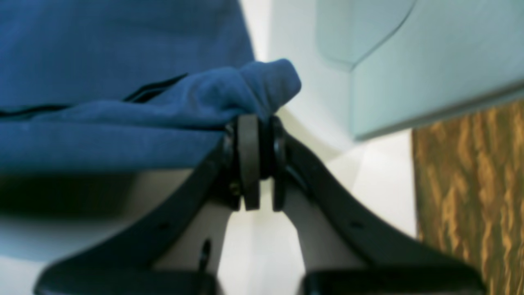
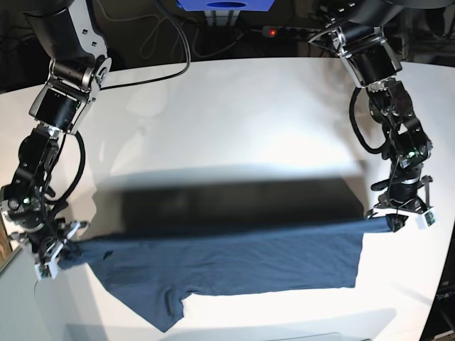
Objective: Fold the T-shirt properly
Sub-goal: 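Drag the shirt back toward the robot with both grippers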
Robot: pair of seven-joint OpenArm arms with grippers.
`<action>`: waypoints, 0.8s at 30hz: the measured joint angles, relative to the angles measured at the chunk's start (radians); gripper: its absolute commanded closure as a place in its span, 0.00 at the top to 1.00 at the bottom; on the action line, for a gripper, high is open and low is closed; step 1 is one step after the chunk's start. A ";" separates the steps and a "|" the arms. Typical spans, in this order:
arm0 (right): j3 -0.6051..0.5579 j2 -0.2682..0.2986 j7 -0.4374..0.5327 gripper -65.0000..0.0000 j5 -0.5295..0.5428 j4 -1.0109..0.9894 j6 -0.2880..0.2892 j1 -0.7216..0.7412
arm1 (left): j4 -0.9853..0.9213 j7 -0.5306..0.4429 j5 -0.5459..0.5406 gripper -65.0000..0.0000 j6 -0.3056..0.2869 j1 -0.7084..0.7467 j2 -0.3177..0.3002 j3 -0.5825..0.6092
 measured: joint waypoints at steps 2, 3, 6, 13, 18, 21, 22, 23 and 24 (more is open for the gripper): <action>0.005 0.000 0.002 0.00 -0.001 0.000 0.000 0.014 | 0.000 0.004 0.000 0.00 0.000 0.000 0.001 0.000; 0.005 0.000 0.002 0.00 -0.001 0.000 0.000 0.016 | 0.000 0.004 0.000 0.00 0.000 0.003 0.000 0.000; 0.005 0.000 0.003 0.00 -0.001 0.000 0.000 -0.011 | -0.001 0.003 0.000 0.00 0.000 0.010 0.001 -0.006; 0.005 -0.013 -0.006 0.00 -0.002 -0.003 0.000 -0.068 | -0.008 0.006 -0.003 0.00 -0.002 0.085 0.003 -0.008; 0.004 -0.027 0.017 0.00 0.002 0.012 -0.001 -0.011 | 0.009 -0.005 -0.005 0.00 0.000 0.089 0.002 -0.007; 0.005 -0.022 0.018 0.00 0.000 0.017 0.000 -0.068 | 0.027 -0.004 -0.006 0.00 -0.001 0.127 0.000 -0.008; 0.006 -0.023 0.011 0.00 -0.006 0.027 0.000 -0.099 | 0.031 -0.003 -0.003 0.00 -0.001 0.142 0.001 -0.008; 0.007 -0.024 -0.005 0.00 -0.006 0.048 0.000 -0.134 | 0.036 0.000 -0.003 0.00 -0.001 0.156 0.001 -0.008; 0.008 -0.023 -0.006 0.00 -0.008 0.075 0.000 -0.167 | 0.040 -0.002 -0.007 0.00 0.000 0.170 0.001 -0.008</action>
